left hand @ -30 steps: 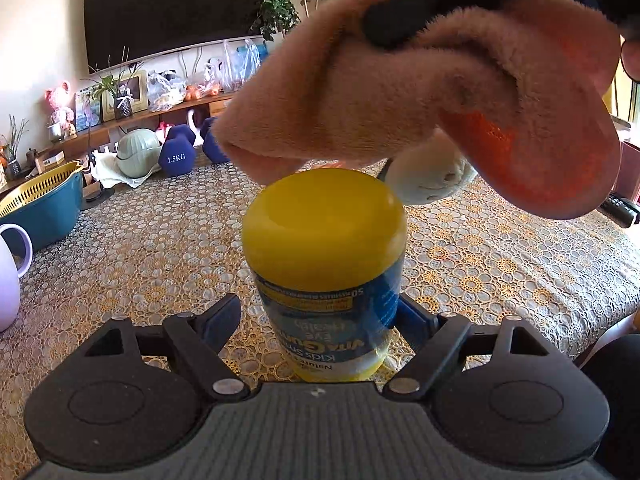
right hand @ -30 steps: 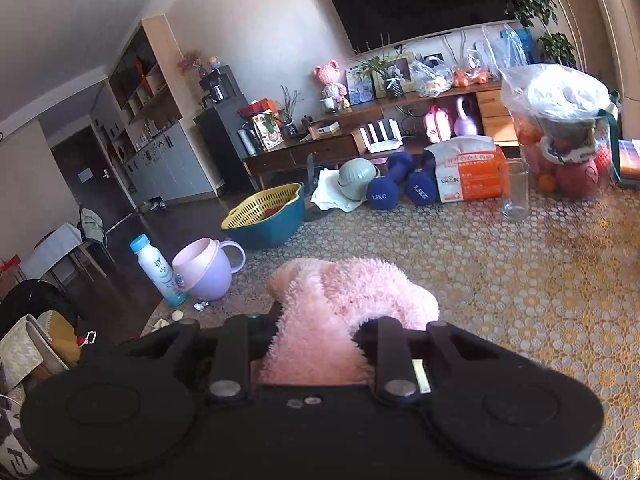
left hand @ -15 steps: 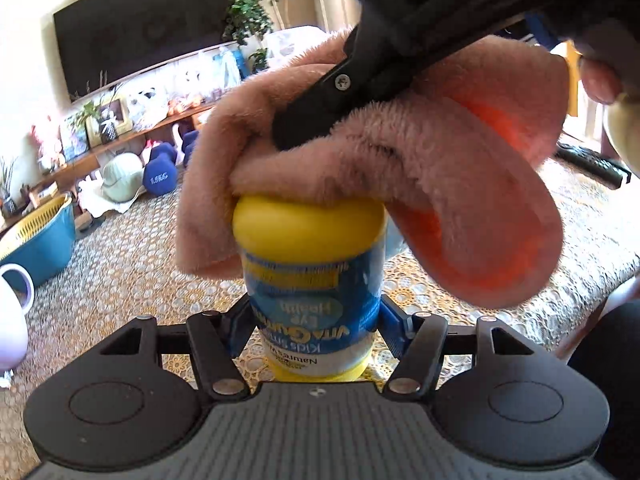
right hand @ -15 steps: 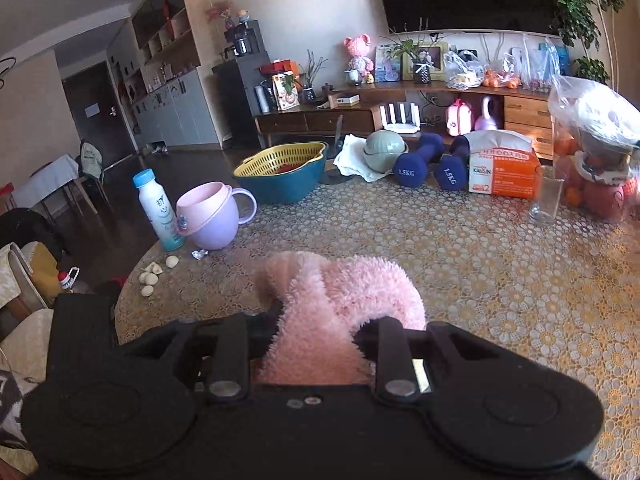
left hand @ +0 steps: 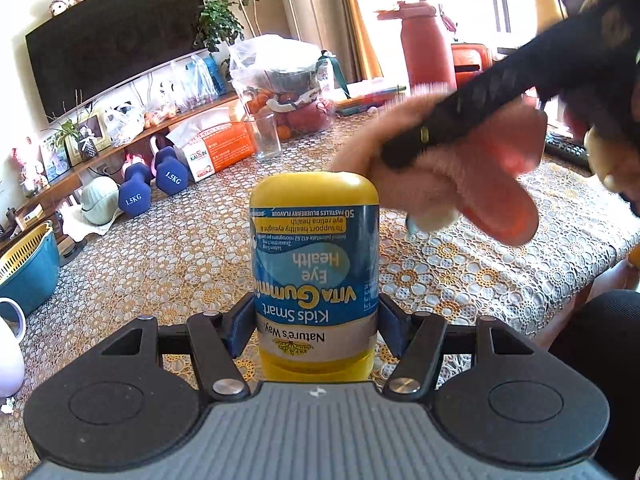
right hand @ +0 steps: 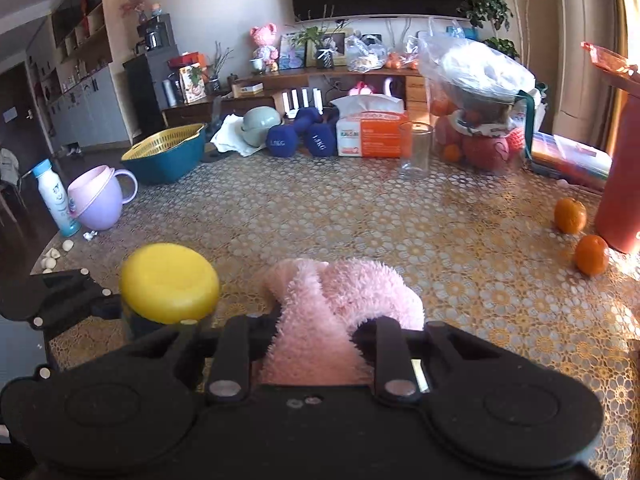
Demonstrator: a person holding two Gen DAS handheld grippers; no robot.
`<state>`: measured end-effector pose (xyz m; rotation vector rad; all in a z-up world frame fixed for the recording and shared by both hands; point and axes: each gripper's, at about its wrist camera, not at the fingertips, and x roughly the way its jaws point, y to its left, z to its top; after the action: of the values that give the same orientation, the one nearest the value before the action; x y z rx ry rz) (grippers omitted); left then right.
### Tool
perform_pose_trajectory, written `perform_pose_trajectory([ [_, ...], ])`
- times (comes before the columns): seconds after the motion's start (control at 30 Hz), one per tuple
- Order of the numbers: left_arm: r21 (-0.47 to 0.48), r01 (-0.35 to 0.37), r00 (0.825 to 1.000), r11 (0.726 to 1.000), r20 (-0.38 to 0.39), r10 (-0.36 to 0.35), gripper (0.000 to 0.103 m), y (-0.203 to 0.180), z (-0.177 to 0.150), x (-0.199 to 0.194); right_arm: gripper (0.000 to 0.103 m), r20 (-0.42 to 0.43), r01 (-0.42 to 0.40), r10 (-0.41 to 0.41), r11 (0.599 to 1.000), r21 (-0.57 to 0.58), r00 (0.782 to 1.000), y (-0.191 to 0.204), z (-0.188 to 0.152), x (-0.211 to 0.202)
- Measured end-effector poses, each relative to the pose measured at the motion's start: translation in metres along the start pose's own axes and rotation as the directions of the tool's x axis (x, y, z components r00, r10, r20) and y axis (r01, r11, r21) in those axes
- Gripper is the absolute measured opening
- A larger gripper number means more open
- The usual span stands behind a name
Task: Clean container
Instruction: 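Turn the jar with the left gripper while right gripper wipes its label with the towel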
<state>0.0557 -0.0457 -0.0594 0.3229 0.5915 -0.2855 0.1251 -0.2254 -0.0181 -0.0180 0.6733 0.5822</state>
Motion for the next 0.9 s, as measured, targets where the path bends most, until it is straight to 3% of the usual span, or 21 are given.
perform_pose_trajectory([
  [0.17, 0.063, -0.003, 1.0, 0.998, -0.019, 0.004, 0.063, -0.015, 0.005, 0.007, 0.023, 0.114, -0.136, 0.139, 0.99, -0.042, 0.984, 0.019, 0.018, -0.039],
  [0.3, 0.11, 0.014, 1.0, 0.994, -0.02, -0.012, 0.063, -0.028, 0.009, 0.01, 0.023, 0.119, -0.186, 0.2, 0.975, -0.117, 0.973, 0.042, 0.025, -0.042],
  [0.5, 0.129, 0.039, 0.999, 0.991, -0.039, -0.035, 0.063, -0.035, 0.005, 0.013, 0.023, 0.054, -0.131, 0.136, 0.988, -0.088, 0.989, 0.03, 0.01, -0.018],
  [0.73, 0.112, 0.046, 0.998, 0.993, -0.043, -0.041, 0.063, -0.033, 0.001, 0.014, 0.023, -0.033, 0.044, -0.045, 0.998, -0.042, 0.998, -0.01, -0.017, 0.003],
  [0.9, 0.108, 0.047, 0.998, 0.993, -0.051, -0.042, 0.063, -0.035, 0.001, 0.014, 0.023, 0.038, -0.048, 0.048, 0.999, -0.012, 0.998, -0.007, -0.013, -0.026],
])
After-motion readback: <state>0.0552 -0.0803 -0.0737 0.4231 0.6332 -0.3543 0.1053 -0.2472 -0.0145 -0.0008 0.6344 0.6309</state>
